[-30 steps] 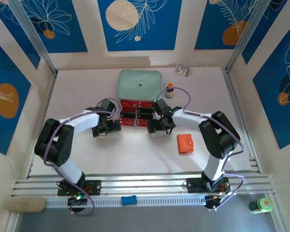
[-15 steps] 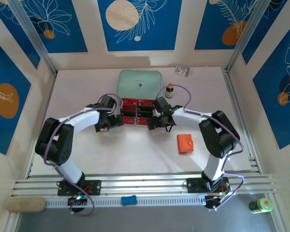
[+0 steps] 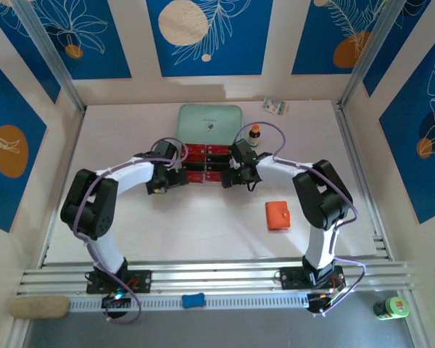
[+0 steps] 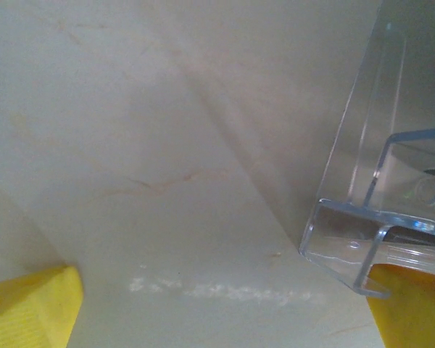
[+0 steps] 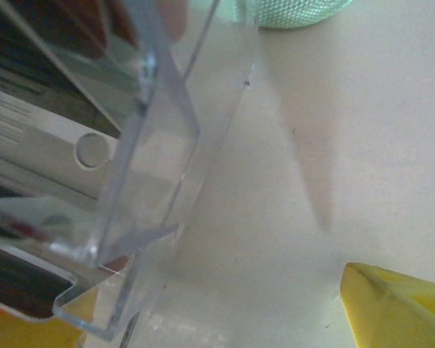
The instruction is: Put the credit cards into the card holder
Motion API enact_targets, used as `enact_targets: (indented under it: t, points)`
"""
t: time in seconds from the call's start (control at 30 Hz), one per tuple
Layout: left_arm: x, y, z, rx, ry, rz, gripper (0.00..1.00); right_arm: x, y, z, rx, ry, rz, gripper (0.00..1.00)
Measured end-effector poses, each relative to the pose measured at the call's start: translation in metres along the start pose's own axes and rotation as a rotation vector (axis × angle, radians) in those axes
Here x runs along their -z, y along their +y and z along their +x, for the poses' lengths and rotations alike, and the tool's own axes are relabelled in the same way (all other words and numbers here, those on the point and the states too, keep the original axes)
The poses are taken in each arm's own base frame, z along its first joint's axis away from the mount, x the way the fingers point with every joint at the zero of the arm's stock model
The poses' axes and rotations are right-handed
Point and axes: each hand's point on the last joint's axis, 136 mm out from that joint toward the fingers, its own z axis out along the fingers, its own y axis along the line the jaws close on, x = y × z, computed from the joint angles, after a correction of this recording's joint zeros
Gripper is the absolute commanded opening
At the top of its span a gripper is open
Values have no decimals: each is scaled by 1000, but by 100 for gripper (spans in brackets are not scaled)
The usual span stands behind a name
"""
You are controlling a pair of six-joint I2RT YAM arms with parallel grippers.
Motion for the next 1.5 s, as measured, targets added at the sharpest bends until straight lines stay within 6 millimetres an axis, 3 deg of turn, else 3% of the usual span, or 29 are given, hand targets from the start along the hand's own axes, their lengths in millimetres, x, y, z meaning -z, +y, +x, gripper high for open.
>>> enact_targets:
  t: [0.23, 0.57, 0.67, 0.9, 1.03, 1.17, 1.33, 1.5]
  points:
    - [-2, -4, -6, 0, -4, 1, 100, -5, -7, -13, -11, -11, 17, 87]
    - [-2, -6, -9, -1, -11, 4, 100, -4, -7, -14, -1, -5, 13, 88]
    - [4, -8, -10, -7, -24, 22, 100, 7, -4, -9, -2, 0, -9, 89]
    - [41, -12, -11, -24, -87, 86, 100, 52, -4, 2, -20, -30, -48, 89]
    - [57, -11, -5, -27, -103, 123, 100, 75, -15, 19, -82, -24, -50, 88]
    - [70, -12, 5, -27, -107, 168, 100, 97, -42, 40, -217, -12, -34, 86]
    - [90, -16, 21, -3, -120, 247, 100, 114, -80, 82, -435, 43, 6, 80]
    - [102, -38, 33, -23, -126, 319, 100, 124, -105, 126, -621, 108, 49, 70]
